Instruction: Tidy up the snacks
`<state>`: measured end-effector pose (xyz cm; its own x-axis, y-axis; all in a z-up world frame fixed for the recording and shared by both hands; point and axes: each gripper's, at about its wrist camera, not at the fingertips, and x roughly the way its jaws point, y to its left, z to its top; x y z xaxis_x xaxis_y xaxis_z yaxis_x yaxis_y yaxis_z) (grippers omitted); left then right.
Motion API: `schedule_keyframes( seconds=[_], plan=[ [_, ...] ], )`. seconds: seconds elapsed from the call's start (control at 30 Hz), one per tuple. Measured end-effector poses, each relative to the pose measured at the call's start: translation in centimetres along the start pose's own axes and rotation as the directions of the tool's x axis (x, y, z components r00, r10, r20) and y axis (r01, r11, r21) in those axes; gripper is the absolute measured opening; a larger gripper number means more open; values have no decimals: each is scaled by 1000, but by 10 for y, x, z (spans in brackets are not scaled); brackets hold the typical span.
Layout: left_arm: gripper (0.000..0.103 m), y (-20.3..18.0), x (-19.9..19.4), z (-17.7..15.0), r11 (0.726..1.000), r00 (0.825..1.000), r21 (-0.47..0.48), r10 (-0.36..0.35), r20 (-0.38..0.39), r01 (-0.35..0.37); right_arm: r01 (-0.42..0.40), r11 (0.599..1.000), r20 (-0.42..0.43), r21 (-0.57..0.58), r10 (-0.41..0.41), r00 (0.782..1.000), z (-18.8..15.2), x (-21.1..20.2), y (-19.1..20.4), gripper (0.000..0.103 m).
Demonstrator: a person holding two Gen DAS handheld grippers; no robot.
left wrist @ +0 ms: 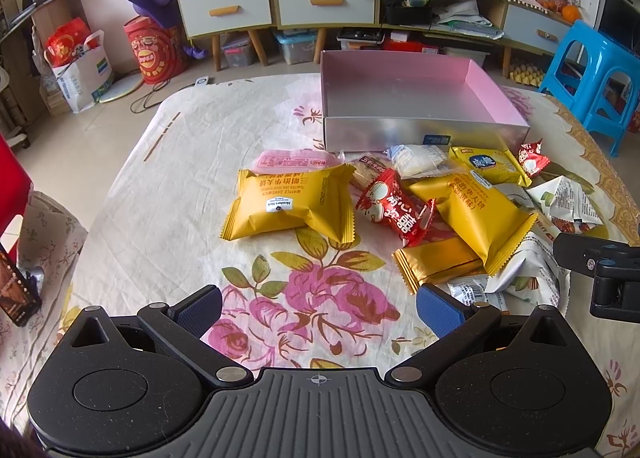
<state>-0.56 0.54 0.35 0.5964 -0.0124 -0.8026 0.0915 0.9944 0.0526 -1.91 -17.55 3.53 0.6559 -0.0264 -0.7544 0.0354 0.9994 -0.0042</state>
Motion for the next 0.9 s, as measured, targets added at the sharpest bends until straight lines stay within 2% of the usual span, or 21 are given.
schedule_keyframes(
  seconds=[0.9],
  plan=[
    [103, 3, 2, -2, 1000, 1000, 2, 8, -7, -8, 11, 1000, -3, -1, -11, 1000, -2, 1, -1, 95]
  ],
)
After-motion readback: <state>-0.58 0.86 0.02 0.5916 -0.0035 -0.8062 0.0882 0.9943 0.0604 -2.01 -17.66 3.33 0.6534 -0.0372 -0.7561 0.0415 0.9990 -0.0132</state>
